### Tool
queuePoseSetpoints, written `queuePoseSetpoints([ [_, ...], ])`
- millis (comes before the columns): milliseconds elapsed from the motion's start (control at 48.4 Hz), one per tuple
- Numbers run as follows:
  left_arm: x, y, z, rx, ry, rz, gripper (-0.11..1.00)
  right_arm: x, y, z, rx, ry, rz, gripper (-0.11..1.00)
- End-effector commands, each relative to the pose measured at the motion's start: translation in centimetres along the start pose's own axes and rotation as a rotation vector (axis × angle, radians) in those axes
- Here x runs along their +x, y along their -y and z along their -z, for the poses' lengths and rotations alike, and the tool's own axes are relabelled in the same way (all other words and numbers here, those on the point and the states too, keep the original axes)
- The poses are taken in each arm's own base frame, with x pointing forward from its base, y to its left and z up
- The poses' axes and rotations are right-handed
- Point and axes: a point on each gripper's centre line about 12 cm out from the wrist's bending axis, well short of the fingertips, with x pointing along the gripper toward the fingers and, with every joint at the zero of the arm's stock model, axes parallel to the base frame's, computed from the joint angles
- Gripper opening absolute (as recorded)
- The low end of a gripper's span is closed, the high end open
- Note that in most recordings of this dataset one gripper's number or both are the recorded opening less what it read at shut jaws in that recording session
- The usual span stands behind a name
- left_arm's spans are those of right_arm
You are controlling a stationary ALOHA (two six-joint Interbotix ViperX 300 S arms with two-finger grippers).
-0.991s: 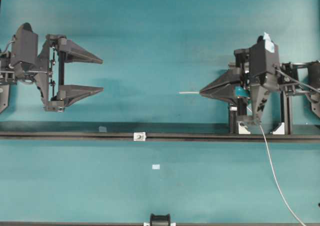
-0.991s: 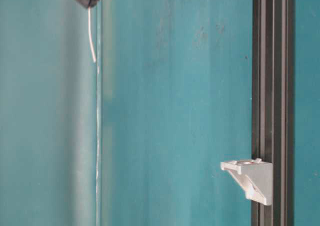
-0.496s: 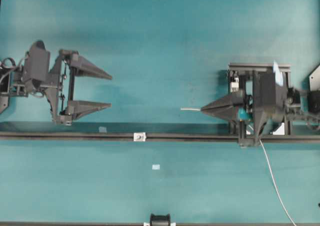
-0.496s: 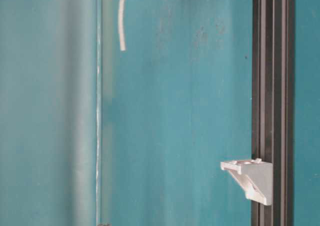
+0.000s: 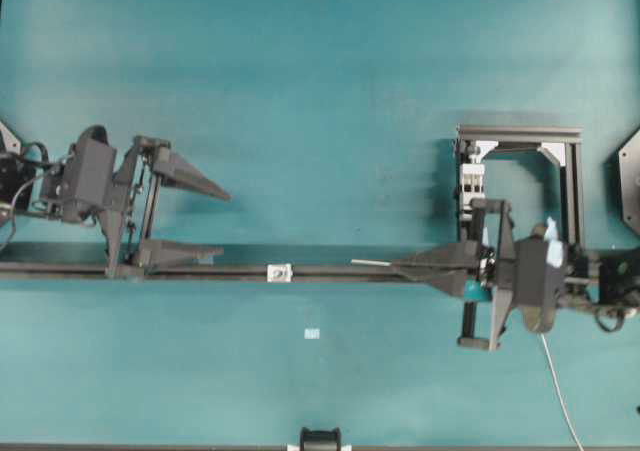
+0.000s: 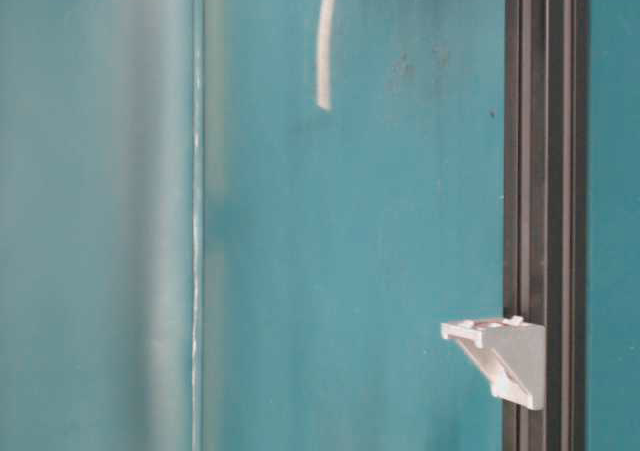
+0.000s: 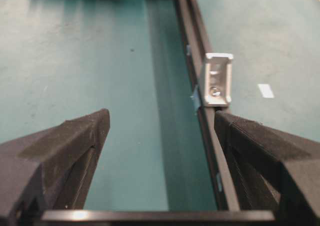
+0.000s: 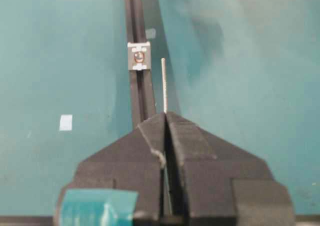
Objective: Insert the wire into the hole on the left side and pull it with the left arm.
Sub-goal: 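Lift the wire with the right gripper and pull it from the clamp, then carry the wire down to the rail, aligning its tip with the bracket hole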
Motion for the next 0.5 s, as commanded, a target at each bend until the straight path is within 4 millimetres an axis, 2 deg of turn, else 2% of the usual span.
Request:
queuePoseSetpoints([
  [0,0.2,0.4,-0.5,0.003,0.026,0.015,0.77,0.5,-0.5,-0.2,0.010,0.029,0.003,0.04],
  [475,1.1,1.1,0.7,0.024,0.001,0.041,0.76,1.3,-0.5,1.4,0.020,0.039,0.009,0.04],
])
